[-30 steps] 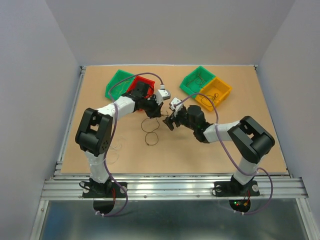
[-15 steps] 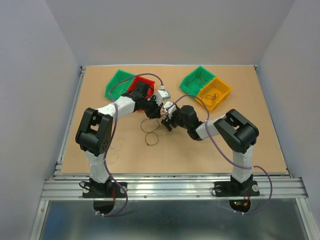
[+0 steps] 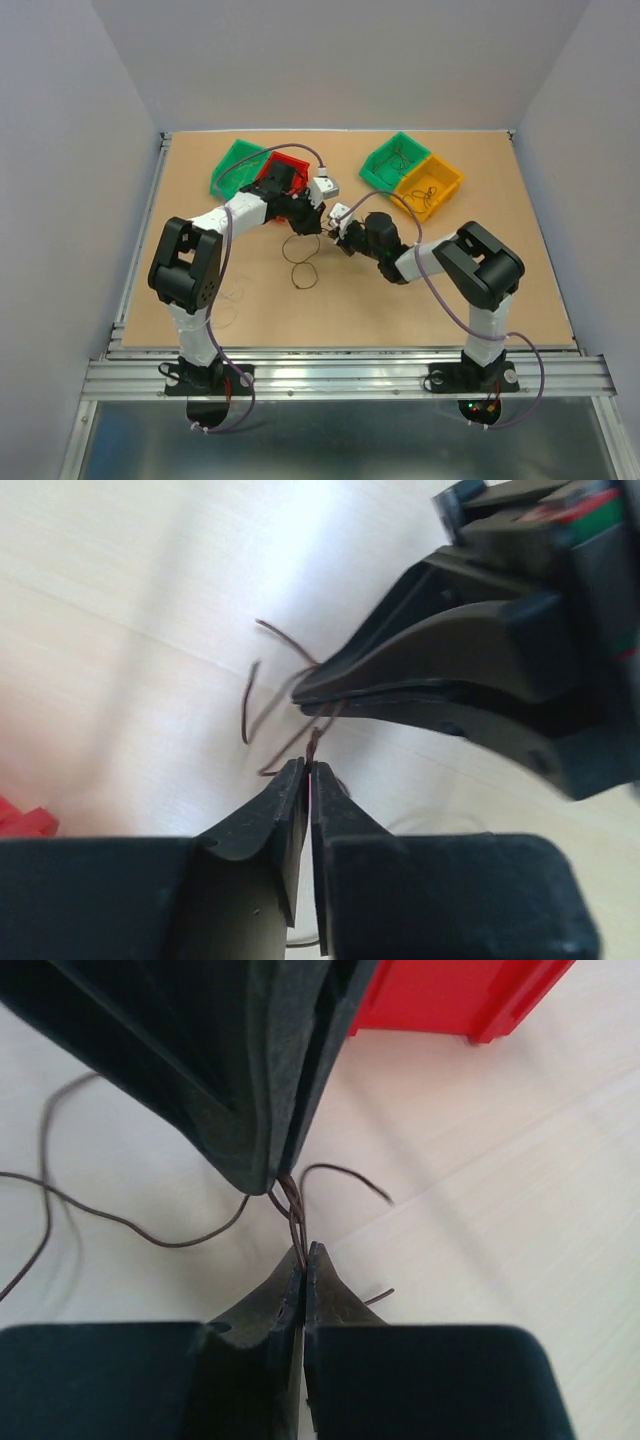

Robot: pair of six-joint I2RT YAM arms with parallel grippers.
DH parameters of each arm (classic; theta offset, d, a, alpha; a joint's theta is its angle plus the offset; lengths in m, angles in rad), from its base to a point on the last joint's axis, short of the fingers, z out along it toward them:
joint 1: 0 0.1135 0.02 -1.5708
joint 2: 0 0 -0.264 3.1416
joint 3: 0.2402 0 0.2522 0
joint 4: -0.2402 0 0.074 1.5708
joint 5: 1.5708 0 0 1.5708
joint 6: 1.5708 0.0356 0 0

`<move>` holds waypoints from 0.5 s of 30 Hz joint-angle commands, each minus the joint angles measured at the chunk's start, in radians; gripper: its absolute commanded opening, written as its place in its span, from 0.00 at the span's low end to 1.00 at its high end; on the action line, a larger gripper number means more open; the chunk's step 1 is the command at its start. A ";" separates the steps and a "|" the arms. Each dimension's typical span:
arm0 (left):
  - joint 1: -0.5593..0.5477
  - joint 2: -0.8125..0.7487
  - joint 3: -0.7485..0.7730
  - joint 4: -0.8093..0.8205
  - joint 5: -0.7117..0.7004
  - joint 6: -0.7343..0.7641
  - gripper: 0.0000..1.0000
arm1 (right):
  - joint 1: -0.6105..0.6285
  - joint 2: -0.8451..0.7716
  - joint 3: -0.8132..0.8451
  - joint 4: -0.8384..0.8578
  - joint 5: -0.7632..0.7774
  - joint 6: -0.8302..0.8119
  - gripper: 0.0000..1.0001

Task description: Untangle the cables

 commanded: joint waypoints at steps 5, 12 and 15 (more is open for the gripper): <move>0.055 -0.212 -0.108 0.161 0.087 -0.048 0.38 | 0.004 -0.276 -0.189 0.146 0.122 0.188 0.01; 0.157 -0.410 -0.260 0.393 0.147 -0.163 0.67 | -0.002 -0.483 -0.199 -0.135 0.513 0.408 0.01; 0.162 -0.470 -0.309 0.459 0.135 -0.177 0.68 | -0.030 -0.577 -0.155 -0.326 0.711 0.514 0.01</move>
